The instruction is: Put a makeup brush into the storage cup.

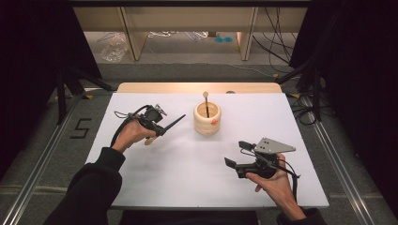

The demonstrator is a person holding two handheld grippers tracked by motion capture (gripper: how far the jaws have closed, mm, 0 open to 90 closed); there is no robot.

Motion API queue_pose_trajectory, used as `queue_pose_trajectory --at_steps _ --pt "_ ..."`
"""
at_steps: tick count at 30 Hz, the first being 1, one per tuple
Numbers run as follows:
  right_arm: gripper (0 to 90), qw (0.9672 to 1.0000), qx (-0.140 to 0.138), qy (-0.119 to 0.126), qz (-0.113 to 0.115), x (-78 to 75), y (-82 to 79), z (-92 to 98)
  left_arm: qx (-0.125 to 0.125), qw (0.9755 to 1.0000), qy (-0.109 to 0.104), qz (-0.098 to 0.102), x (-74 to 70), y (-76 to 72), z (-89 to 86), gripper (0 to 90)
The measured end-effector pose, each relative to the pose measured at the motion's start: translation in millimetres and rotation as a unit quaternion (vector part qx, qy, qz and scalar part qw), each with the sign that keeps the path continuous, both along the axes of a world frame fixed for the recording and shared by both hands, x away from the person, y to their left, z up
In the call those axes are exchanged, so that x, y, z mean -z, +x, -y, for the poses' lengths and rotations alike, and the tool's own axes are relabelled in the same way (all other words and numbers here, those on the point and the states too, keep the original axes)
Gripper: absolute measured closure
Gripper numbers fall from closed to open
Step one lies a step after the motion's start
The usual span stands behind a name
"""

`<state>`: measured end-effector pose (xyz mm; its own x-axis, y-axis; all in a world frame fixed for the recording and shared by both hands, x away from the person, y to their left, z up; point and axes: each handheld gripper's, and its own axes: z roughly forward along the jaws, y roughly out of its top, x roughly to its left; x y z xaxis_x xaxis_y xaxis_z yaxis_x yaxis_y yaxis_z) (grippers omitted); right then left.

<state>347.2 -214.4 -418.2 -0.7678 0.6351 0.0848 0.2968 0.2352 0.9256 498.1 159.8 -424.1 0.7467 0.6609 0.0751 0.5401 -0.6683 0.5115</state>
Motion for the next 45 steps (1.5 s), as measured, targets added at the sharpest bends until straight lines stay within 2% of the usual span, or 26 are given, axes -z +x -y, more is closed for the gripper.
queue_pose_trajectory --at_steps 4,5,7,12,15,18,19,20,22,24,29,31,32,33,35,37,38,41,43,44,45 --pt "18.9 1.0000 0.000 0.000 0.001 -0.2 0.0 -0.1 -0.007 0.9994 -0.027 0.020 -9.0 -4.3 -5.7 78.5" --pt "18.9 1.0000 0.001 -0.002 0.000 -0.5 -0.2 0.1 -0.013 0.9984 -0.045 0.030 -12.2 -6.9 -8.8 78.5" --pt "18.9 1.0000 -0.001 0.002 0.002 0.0 0.3 -0.3 -0.015 0.9979 -0.052 0.035 -13.7 -8.4 -10.1 78.5" --pt "19.0 1.0000 -0.001 0.005 0.004 0.1 0.5 -1.2 -0.020 0.9942 -0.094 0.049 -18.7 -18.2 -16.0 78.5" --pt "19.0 1.0000 -0.002 0.004 0.002 -0.1 0.5 -1.3 -0.018 0.9934 -0.100 0.054 -20.3 -22.2 -16.2 78.5" --pt "19.0 1.0000 -0.002 0.008 0.004 -0.4 0.7 -2.0 -0.012 0.9918 -0.109 0.067 -24.2 -29.3 -14.4 78.5" --pt "19.0 1.0000 0.001 -0.001 0.001 -1.9 -0.3 -0.6 -0.006 0.9912 -0.112 0.069 -25.3 -32.3 -13.3 78.5" --pt "18.9 0.9999 -0.002 0.010 0.008 -1.3 1.2 -1.4 -0.003 0.9910 -0.112 0.073 -26.5 -35.4 -12.2 78.5" --pt "18.9 0.9999 -0.002 0.010 0.007 -1.6 1.3 -1.2 0.008 0.9906 -0.113 0.077 -28.6 -41.1 -10.1 78.5" --pt "18.9 0.9999 -0.007 0.015 -0.001 -1.9 1.3 -1.4 0.015 0.9902 -0.112 0.081 -29.7 -46.3 -8.2 78.5" --pt "19.1 1.0000 -0.007 0.005 0.001 -2.2 1.7 -1.9 0.028 0.9884 -0.112 0.098 -35.5 -58.0 -5.1 78.5" --pt "19.2 0.9999 -0.009 0.006 -0.004 -3.0 1.6 -2.1 0.033 0.9873 -0.115 0.104 -38.2 -63.6 -3.5 78.5" --pt "19.2 0.9998 -0.011 0.017 0.000 -1.9 2.7 -3.5 0.036 0.9867 -0.118 0.107 -39.5 -66.8 -2.4 78.5" --pt "19.2 0.9998 -0.008 0.015 0.009 -2.2 3.6 -3.1 0.039 0.9862 -0.119 0.109 -40.5 -68.9 -1.7 78.5" --pt "19.4 0.9998 -0.010 0.019 -0.001 -3.1 3.3 -3.3 0.045 0.9848 -0.124 0.113 -42.7 -75.1 1.6 78.5" --pt "19.5 0.9999 -0.009 0.011 0.000 -5.0 3.3 -2.4 0.053 0.9838 -0.128 0.114 -44.8 -79.8 3.9 78.5" --pt "19.7 0.9997 -0.012 0.020 0.008 -5.3 4.3 -3.6 0.054 0.9833 -0.130 0.116 -45.7 -82.1 5.0 78.5" --pt "19.8 0.9996 -0.012 0.023 0.014 -6.2 4.9 -4.4 0.063 0.9817 -0.137 0.117 -47.7 -87.9 8.0 78.5" --pt "19.9 0.9996 -0.015 0.020 0.011 -7.3 4.9 -4.9 0.066 0.9802 -0.143 0.121 -48.8 -91.6 9.9 78.5" --pt "19.9 0.9997 -0.015 0.018 0.012 -7.8 5.0 -5.0 0.065 0.9787 -0.151 0.123 -49.0 -93.5 11.0 78.5" --pt "20.0 0.9996 -0.016 0.023 0.001 -8.3 4.1 -6.0 0.067 0.9771 -0.157 0.127 -49.5 -95.0 11.5 78.5"
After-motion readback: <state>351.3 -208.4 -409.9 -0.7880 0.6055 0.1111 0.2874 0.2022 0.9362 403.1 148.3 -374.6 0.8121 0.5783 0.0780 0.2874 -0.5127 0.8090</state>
